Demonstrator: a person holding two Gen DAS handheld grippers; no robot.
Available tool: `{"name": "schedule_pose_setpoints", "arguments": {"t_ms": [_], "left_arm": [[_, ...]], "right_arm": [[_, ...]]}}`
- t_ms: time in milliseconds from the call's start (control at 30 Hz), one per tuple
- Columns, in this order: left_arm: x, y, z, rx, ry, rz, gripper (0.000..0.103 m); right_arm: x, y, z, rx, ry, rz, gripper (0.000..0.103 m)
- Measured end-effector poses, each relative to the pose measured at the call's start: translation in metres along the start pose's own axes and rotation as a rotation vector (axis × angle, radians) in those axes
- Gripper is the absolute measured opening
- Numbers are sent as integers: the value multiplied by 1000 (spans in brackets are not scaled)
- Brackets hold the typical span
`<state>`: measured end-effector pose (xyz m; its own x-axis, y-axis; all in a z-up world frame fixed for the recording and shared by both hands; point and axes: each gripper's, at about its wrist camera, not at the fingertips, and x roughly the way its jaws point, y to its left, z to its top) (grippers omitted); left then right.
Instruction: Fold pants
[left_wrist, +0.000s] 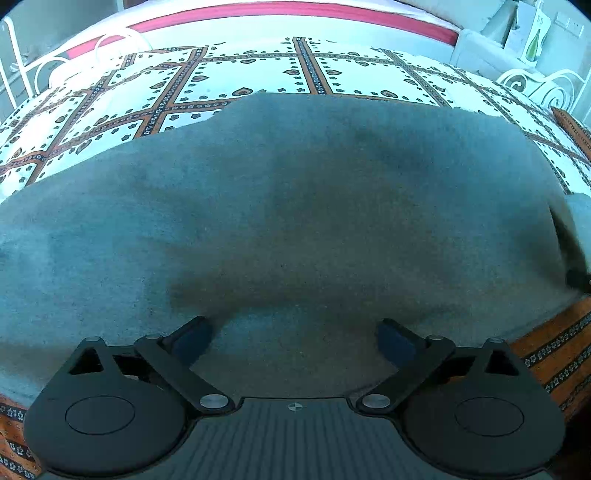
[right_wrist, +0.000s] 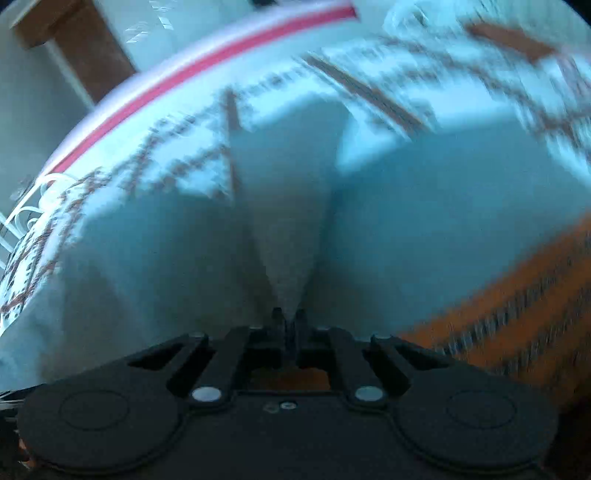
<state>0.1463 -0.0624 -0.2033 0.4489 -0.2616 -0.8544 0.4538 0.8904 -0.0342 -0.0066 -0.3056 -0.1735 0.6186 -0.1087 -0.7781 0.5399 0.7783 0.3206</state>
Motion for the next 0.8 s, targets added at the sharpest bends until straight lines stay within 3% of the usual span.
{"name": "schedule_pose_setpoints", "arguments": {"t_ms": [33,100,167,300,367,433,533,633,667,700,800], "left_arm": [[-1,-1,0,-2,-4,1,97],[-3,-1,-1,-3,-18,3,97],[-4,-4,0,0,-30,3,97],[-2,-10,2,17,-31,3,97],[-2,-10,3,15,-29,-5,97],[-1,-9,4,10,-26,-12,97],[-1,-7,3,6,-25,-20,97],[-1,-7,2,7,-24,-22,97],[0,-7,2,7,-24,-22,97],[0,-6,2,7,-23,-22,97],[1,-7,3,7,-21,-19,97]], "right_arm": [[2,1,-1,-26,6,1,0],[-4,12,2,-132,-7,-17,10],[-15,20,9,-217,-57,-33,13],[-18,42,20,-439,-125,-125,20],[-10,55,23,-533,-153,-159,39],[0,70,28,-624,-166,-182,45],[20,87,30,-716,-153,-198,39],[41,95,34,-770,-136,-234,21],[46,95,37,-762,-125,-233,5],[49,92,40,-742,-121,-234,0],[38,70,58,-564,-126,-157,0]]}}
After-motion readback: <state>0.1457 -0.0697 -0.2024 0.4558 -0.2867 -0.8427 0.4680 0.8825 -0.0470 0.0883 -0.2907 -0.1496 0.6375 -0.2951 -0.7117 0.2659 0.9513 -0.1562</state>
